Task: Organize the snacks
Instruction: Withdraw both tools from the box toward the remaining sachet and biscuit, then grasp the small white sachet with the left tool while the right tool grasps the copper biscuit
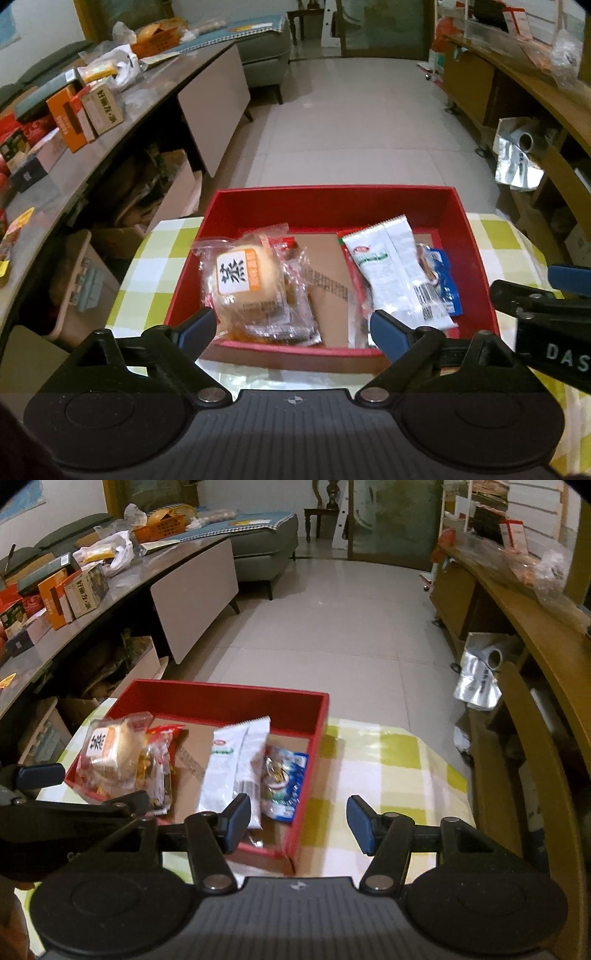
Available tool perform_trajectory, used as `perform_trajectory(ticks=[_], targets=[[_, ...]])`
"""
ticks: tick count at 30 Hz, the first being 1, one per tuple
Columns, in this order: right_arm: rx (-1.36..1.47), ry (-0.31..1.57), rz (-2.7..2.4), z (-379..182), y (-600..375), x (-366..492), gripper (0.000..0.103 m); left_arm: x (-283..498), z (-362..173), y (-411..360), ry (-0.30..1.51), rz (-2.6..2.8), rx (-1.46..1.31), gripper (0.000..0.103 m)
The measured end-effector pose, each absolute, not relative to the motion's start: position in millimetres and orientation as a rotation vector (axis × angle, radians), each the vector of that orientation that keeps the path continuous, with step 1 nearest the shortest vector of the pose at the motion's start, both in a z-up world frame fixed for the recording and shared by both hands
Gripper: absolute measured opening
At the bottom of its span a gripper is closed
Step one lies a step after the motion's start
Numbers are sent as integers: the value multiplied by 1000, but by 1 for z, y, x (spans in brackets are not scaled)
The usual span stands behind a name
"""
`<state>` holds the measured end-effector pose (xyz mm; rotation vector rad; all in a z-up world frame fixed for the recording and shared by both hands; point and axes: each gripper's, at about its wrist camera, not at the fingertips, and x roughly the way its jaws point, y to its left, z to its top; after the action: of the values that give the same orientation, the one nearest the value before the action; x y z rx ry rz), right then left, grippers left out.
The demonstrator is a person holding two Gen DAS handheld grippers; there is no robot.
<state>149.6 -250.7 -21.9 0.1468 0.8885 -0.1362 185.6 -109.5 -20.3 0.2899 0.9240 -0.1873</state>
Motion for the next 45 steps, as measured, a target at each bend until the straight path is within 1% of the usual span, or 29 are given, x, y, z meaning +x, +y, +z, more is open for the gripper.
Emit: perform_trajectory(ticks=[10, 18, 30, 32, 35, 37, 40, 41, 45], targets=[[139, 944, -169, -28, -264, 110, 68, 158, -40, -122, 1023, -283, 298, 94], [162, 971, -213, -35, -289, 87, 68, 128, -78, -158, 1167, -392, 346, 94], [173, 969, -197, -34, -302, 73, 68, 139, -118, -169, 1399, -313, 131, 94], [166, 975, -192, -36, -303, 72, 68, 138, -123, -172, 1413, -292, 123, 94], [162, 979, -186, -38, -304, 69, 68, 134, -122, -175, 1384, -262, 173, 86], [164, 983, -178, -38, -303, 68, 68, 130, -120, -173, 1364, -255, 185, 76], [166, 985, -167, -37, -301, 65, 68, 126, -114, -162, 1347, -265, 201, 64], [164, 985, -159, -36, -299, 65, 68, 124, -113, -157, 1355, -264, 198, 62], [158, 1009, -115, -40, -285, 60, 68, 118, -109, -135, 1369, -239, 200, 60]])
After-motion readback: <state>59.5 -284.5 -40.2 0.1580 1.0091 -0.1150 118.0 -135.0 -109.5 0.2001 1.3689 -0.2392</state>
